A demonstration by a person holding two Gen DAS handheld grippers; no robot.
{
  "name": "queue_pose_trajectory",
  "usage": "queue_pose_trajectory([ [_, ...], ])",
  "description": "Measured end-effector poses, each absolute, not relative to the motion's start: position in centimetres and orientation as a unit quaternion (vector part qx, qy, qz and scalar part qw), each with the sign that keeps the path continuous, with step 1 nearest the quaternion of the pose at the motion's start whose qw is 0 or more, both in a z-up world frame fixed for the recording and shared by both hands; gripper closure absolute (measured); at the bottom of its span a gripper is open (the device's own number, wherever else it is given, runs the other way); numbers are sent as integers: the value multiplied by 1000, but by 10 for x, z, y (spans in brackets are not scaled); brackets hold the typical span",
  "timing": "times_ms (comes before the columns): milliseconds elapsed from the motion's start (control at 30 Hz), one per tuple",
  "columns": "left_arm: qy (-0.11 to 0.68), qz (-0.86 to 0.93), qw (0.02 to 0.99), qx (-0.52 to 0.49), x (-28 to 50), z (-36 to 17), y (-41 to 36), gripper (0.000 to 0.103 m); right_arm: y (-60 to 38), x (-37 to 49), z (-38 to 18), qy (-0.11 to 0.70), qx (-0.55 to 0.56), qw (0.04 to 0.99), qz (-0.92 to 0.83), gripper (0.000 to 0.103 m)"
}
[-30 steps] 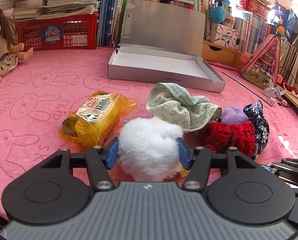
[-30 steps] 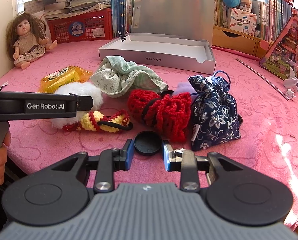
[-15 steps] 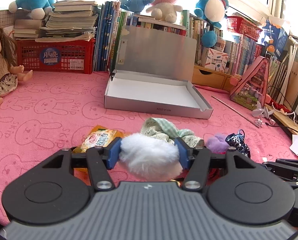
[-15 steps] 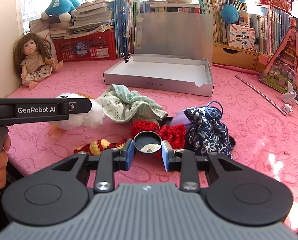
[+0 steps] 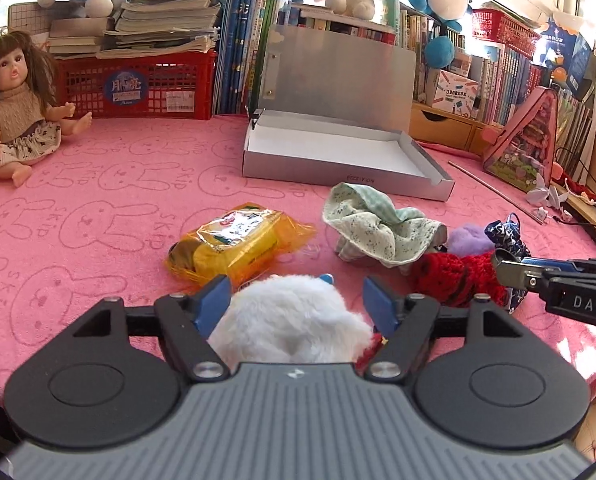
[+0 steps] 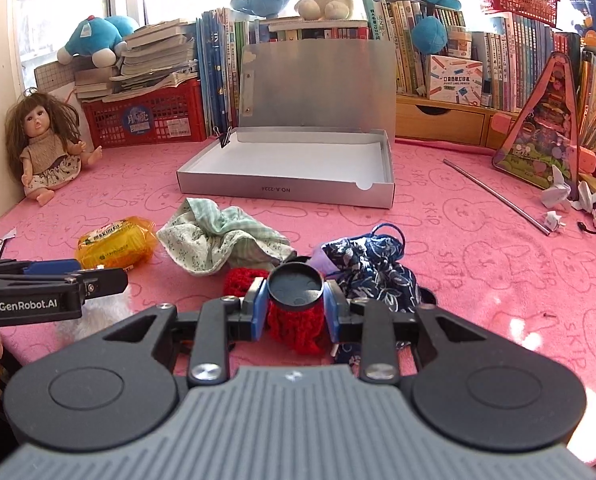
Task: Organize objects
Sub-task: 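Carry the fluffy toy in the left tool and the lid in the right tool into the white box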
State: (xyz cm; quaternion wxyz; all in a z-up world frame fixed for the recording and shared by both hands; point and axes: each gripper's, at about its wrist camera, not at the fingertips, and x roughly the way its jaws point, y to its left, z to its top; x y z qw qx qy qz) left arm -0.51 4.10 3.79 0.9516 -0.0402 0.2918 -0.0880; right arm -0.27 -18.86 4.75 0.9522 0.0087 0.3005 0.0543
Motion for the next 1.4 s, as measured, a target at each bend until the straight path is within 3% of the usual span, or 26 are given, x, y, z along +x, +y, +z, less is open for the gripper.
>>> queue_pose_trajectory([
  [100,289,-95,953,-9,-13,32,38,16,-187,-3,44,306,9,951,53,68],
  [600,314,-72,946,-20,12,2,26,18,-183,-4,39,314,8,948,55,68],
  [1033,251,-108,962,-11,-3,49,17,23,-185,-4,48,297,7,953,53,69],
  [1400,267,-107,957,-25,42,73,13,23,-203,26,67,280,22,958,47,69],
])
